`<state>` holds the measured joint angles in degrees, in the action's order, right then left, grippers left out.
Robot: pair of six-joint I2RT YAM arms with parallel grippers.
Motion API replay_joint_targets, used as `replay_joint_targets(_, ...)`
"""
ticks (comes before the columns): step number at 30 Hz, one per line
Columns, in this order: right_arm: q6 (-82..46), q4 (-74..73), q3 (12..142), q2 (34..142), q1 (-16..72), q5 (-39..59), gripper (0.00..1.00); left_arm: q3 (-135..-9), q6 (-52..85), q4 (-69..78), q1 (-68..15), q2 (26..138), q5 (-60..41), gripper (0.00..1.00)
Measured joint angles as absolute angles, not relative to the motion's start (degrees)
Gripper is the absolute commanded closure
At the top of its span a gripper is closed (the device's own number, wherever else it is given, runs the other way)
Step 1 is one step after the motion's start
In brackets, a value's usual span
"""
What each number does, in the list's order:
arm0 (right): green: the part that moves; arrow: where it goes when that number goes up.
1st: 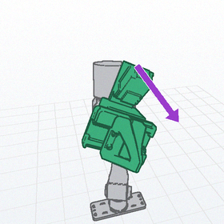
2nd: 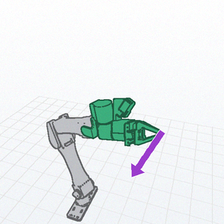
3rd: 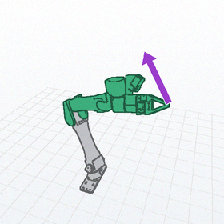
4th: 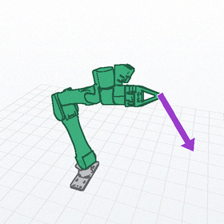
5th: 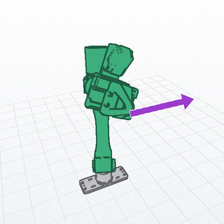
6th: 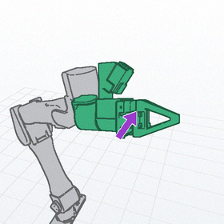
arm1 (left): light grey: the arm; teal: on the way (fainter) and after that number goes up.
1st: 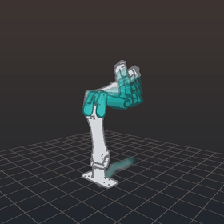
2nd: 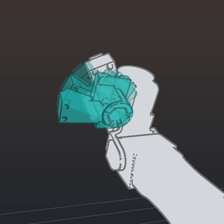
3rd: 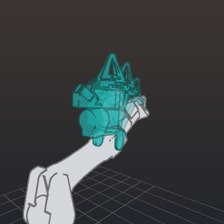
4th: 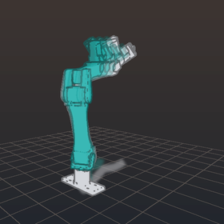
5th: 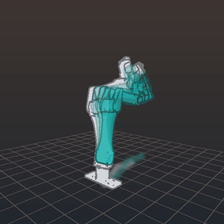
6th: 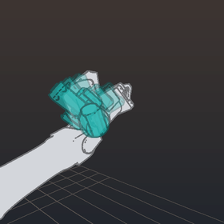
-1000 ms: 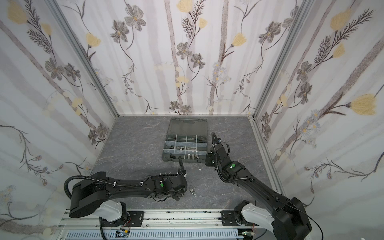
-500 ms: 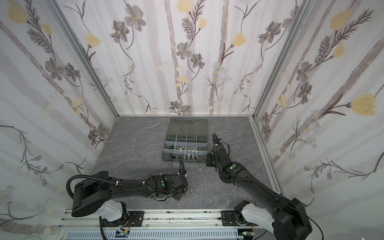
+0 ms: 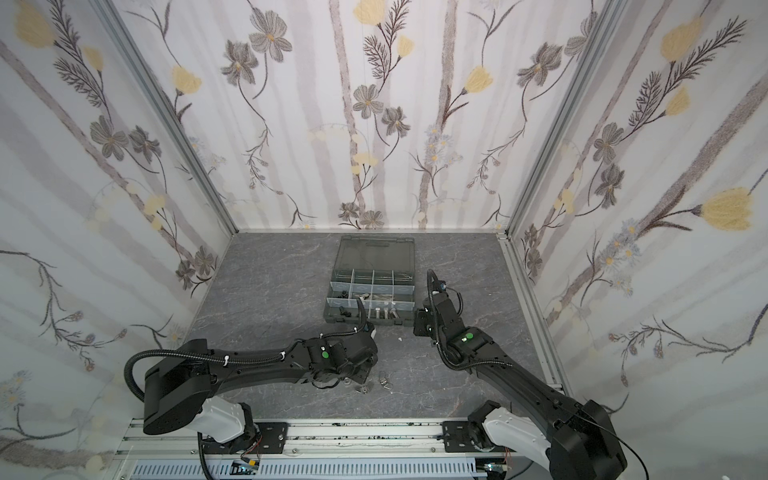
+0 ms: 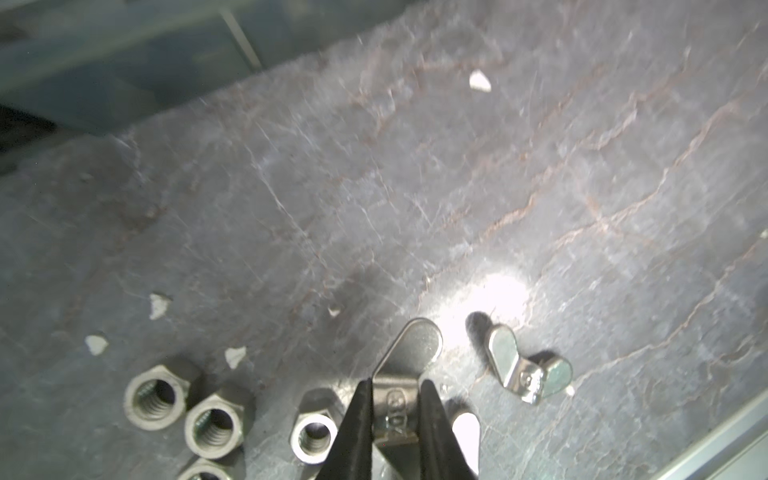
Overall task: Sort the screws and nuts into containers
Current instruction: 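Carry the wing nut with the left gripper over the wing-nut compartment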
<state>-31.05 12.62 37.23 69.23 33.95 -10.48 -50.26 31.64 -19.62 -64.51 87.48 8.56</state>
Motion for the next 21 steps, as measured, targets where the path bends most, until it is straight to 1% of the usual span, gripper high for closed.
replay_joint_targets(5, -31.29, 12.71, 36.73, 68.20, 33.71, -10.61, 0.57, -54.96, 29.71, -19.92, -58.26, 87.24, 9.06, 0.82)
replay_joint_targets(11, -31.46, 12.69, 35.94, 66.28, 33.58, -10.92, 0.56, -64.27, 26.83, -19.64, -50.65, 88.97, 9.37, 0.82)
replay_joint_targets(21, -32.12, 13.06, 33.78, 62.87, 33.41, -10.94, 0.57, -76.34, 22.50, -19.46, -41.56, 101.01, 8.32, 0.82)
